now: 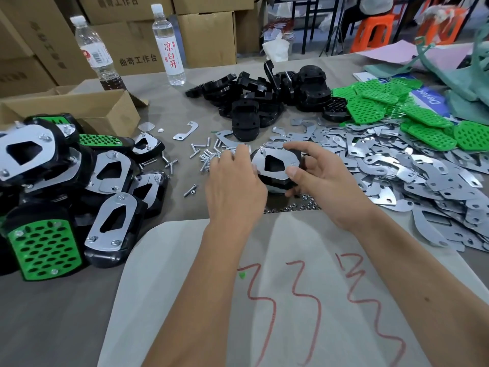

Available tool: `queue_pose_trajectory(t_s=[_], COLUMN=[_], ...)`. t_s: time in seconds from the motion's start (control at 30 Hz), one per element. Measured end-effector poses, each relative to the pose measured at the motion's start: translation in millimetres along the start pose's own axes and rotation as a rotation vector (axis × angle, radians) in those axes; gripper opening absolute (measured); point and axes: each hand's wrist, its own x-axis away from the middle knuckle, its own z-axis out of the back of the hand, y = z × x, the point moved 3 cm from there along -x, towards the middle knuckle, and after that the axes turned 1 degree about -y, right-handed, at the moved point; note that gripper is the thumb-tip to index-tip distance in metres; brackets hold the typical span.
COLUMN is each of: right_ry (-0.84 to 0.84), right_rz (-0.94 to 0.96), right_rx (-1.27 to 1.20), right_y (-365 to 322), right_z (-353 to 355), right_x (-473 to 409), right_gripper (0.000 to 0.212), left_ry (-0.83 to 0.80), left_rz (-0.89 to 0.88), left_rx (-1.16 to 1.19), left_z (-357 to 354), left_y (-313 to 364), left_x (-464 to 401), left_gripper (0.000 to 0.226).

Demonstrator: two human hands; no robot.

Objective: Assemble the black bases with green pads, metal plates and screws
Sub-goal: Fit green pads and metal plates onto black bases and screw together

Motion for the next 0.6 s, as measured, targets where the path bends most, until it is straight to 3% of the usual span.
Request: queue_pose_trajectory(t_s=[0.13,0.4,0.5,0.6], right_ry=[-0.025,-0.001,0.004,0.008], right_rz=[0.017,0.009,0.01,0.032], right_rx=[0.046,0.027,0.008,-0.02], right_y=[-2.1,-1.4,-1.3,-3.2], right_z=[-1.0,-1.4,-0.9,-1.7], right_x=[1.1,-0.3,-0.5,0.5], right_gripper=[0.037,0.035,0.032,0.03], left_ry=[-0.028,-0.039,-0.029,0.019], left_rz=[0.076,-0.017,-0.073,0.044], left_rx=[-0.001,-0.01,0.129,0.13], left_z=[-1.5,-2.0,-1.8,1.1], left_y=[-3.5,1.4,6.2,1.3], left_x=[-1.1,-1.8,-0.3,0.2], left_gripper=[0.035,0.013,0.016,0.025])
